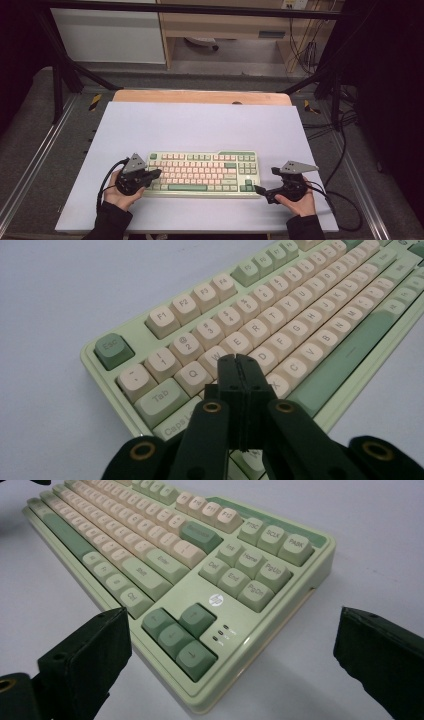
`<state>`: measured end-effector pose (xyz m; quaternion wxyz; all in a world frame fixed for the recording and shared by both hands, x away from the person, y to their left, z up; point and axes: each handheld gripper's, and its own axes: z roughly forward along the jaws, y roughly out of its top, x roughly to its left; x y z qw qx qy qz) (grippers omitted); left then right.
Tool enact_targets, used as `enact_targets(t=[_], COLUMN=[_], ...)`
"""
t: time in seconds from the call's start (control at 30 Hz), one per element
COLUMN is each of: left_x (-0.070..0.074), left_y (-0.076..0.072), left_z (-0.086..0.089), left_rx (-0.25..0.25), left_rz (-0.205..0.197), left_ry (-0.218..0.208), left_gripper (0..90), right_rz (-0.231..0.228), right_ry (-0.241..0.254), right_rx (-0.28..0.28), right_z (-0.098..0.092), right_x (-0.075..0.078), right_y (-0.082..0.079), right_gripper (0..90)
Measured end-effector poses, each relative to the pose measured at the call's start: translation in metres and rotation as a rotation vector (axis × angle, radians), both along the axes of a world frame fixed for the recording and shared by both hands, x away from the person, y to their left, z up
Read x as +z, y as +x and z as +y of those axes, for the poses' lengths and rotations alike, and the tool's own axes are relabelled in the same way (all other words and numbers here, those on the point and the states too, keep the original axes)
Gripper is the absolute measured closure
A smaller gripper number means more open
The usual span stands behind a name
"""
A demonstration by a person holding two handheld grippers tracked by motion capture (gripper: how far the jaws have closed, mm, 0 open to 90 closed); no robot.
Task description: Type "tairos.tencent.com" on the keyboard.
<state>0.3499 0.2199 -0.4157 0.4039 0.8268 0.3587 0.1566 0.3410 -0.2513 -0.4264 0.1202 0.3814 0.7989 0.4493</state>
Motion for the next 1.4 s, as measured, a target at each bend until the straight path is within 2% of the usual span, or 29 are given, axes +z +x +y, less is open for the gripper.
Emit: enact_targets(t=[0.3,0.37,0.43,0.5,0.6,0.77,0.83,1.03,1.07,1.4], left_x=[-0.002,-0.002,-0.002,-0.002,-0.002,-0.002,-0.003,-0.003,-0.003,-0.003], left_y=[-0.002,-0.002,-0.002,-0.003,-0.002,-0.002,-0.002,-0.001,-0.001,0.000], left_z=[0.002,0.002,0.002,0.002,0.002,0.003,0.003,0.003,0.003,0.004], left_rx=[-0.004,-0.007,-0.008,-0.009,-0.010,-0.008,-0.009,-0.012,-0.012,-0.010], left_rz=[0.003,0.005,0.000,-0.001,0.001,0.002,0.006,0.009,0.010,0.010], left_ry=[-0.008,-0.008,-0.013,-0.012,-0.012,-0.015,-0.015,-0.021,-0.022,-0.024], left_gripper=[89.7,89.8,89.8,89.8,89.8,89.8,89.8,89.8,89.9,89.8], right_rz=[-0.015,-0.033,-0.033,-0.037,-0.039,-0.040,-0.035,-0.033,-0.037,-0.034], right_ry=[-0.022,-0.008,-0.003,-0.001,0.010,-0.001,0.009,0.007,-0.002,0.018], right_rx=[-0.015,0.000,0.003,0.027,0.043,0.077,0.093,0.123,0.135,0.158], right_z=[0.019,0.026,0.028,0.038,0.045,0.062,0.071,0.083,0.089,0.116], right_x=[0.006,0.009,0.010,0.012,0.012,0.014,0.014,0.016,0.017,0.019], right_y=[0.001,0.002,0.002,0.003,0.005,0.005,0.006,0.008,0.009,0.017], right_gripper=[15.0,23.9,26.3,34.5,38.0,46.9,52.9,63.2,67.3,83.6])
